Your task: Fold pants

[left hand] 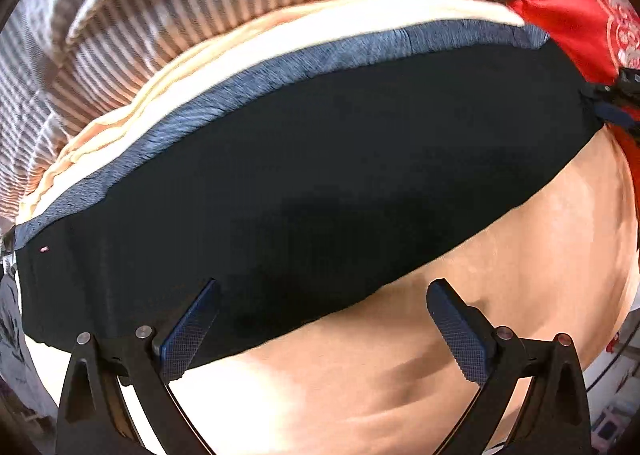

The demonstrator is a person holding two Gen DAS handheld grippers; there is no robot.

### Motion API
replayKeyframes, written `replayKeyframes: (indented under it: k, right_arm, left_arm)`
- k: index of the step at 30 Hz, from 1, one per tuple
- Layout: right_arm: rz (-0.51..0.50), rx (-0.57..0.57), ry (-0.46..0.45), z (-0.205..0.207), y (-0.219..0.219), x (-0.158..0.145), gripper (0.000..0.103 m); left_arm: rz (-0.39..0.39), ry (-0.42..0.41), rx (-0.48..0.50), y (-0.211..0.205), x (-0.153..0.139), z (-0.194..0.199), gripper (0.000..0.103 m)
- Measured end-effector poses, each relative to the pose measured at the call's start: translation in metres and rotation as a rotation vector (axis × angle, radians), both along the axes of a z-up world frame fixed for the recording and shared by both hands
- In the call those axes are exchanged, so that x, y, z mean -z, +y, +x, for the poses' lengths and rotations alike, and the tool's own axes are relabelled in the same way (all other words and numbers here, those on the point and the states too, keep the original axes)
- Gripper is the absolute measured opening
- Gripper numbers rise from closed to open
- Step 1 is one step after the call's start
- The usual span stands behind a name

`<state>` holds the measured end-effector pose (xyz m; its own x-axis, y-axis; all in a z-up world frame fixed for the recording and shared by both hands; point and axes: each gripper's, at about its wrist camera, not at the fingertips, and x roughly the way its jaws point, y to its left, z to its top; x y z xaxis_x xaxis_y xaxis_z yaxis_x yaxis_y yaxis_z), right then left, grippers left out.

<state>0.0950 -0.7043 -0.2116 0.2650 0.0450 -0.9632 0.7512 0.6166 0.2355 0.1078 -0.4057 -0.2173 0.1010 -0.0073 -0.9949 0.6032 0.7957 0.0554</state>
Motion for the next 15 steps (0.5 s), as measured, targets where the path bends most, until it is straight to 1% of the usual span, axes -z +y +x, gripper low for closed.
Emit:
replayKeyframes:
  k: [2,4,5,8,11,15]
  right_arm:
    - [0.020,0.028,-0.024,-0.004,-0.006,0.001,0.025]
    - [0.038,0.051,-0.051,-0.010,-0.007,-0.006,0.025]
    - [0.049,0.058,-0.060,-0.014,-0.006,-0.009,0.028]
    - [0.075,0.064,-0.062,-0.028,-0.001,-0.016,0.028]
    - [0.141,0.090,-0.088,-0.046,0.007,-0.017,0.028]
    - [0.237,0.102,-0.119,-0.061,0.019,-0.004,0.039]
  left_arm:
    - [0.015,0.016,0.000,-0.003,0.004,-0.004,0.103]
    - [0.013,0.012,0.003,-0.003,0.002,-0.008,0.103]
    - [0.010,0.009,0.006,0.002,0.008,0.006,0.103]
    - [-0.008,-0.008,-0.003,-0.005,-0.002,0.008,0.103]
    - [-0.039,-0.028,-0.026,-0.015,-0.017,0.010,0.103]
    - [-0.056,-0.053,-0.046,-0.023,-0.021,0.022,0.103]
